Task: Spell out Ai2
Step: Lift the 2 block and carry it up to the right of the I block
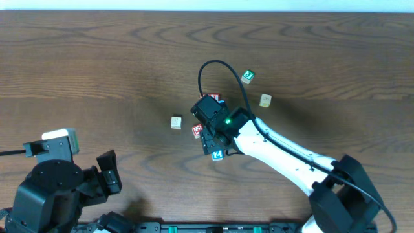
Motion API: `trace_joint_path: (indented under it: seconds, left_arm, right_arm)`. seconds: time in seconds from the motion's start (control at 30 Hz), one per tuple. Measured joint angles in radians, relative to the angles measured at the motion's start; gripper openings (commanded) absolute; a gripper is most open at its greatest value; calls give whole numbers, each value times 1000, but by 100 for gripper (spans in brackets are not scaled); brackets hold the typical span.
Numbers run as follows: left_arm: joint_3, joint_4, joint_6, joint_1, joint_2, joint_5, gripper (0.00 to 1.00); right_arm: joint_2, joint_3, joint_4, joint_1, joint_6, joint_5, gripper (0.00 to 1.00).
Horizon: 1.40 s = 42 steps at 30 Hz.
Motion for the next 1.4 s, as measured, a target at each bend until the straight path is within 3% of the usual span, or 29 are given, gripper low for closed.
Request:
trace_joint_path:
  seconds: [0.1, 0.23, 0.53, 0.97, 1.1, 1.4]
  left_arm:
    - [0, 0, 0, 0, 0, 0, 95]
    - [0, 0, 0, 0, 0, 0, 95]
    - [0, 0, 0, 0, 0, -7, 95]
    - [0, 0, -1, 0, 0, -22, 96]
    - [0, 0, -1, 0, 0, -22, 95]
    - [0, 0, -4, 0, 0, -22, 96]
  right_arm:
    - [0, -5, 6, 25, -6, -2, 92]
    - [0, -38, 35, 75, 0, 18, 93]
    - [0, -192, 153, 104, 80, 32, 86]
    - [0, -220, 228, 104, 195, 44, 76]
    - [0, -229, 228, 104, 217, 49, 68]
    - [0, -235, 241, 104, 237, 61, 32]
